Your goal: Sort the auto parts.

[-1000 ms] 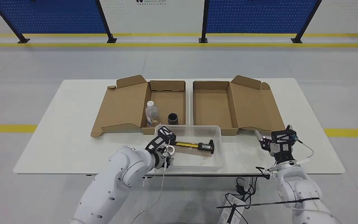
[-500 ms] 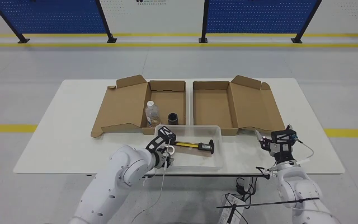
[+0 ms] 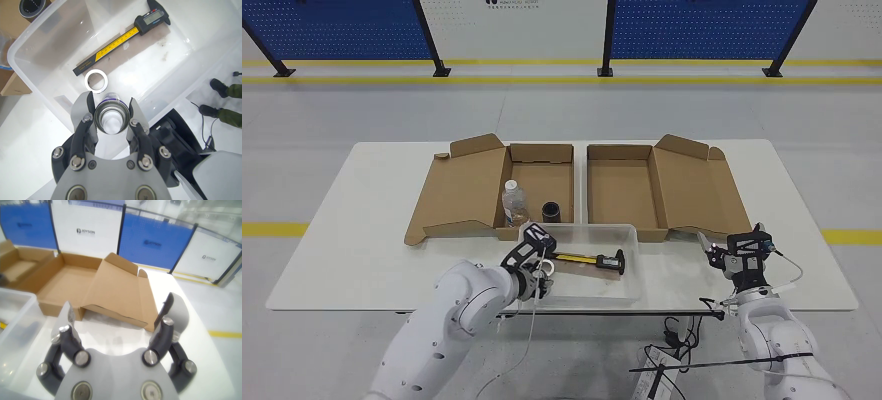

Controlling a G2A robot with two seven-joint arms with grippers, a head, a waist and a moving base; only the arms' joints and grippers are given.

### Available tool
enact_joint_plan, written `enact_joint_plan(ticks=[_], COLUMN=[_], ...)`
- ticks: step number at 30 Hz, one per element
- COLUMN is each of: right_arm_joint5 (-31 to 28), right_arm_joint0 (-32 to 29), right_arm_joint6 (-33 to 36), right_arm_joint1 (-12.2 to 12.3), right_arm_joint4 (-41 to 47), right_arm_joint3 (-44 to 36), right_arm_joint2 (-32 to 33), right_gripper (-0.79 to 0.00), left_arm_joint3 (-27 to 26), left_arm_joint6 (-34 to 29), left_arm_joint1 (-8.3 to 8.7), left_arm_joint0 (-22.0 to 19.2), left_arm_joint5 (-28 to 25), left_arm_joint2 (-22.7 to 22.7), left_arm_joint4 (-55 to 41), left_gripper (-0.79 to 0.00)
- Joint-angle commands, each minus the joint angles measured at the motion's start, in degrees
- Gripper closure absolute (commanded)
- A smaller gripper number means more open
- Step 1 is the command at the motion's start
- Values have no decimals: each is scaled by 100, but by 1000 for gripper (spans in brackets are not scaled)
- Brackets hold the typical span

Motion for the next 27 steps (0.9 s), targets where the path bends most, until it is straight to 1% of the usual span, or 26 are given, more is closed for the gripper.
enact_joint_plan(ticks=[1,13,20,27], right_arm_joint5=[0,0,0,0], right_arm_joint0=[0,0,0,0], right_arm_joint6=[0,0,0,0], right_arm_joint1=[0,0,0,0], right_arm_joint4=[0,0,0,0], right_arm_joint3=[0,0,0,0], right_arm_joint2=[0,0,0,0], right_gripper=[-785,-785,-785,-785], left_arm_joint3=[-92,-830,-1208,-1472], left_arm_joint6=[32,95,-19,-236], left_arm_joint1=[6,47,65,99], left_arm_joint0=[-2,-49,-108,-146], left_arm_joint5=[0,7,-59,-110], left_arm_joint2=[-7,-161,-274,-441], left_arm_joint4=[28,73,-347,-794], left_gripper=[0,0,0,0])
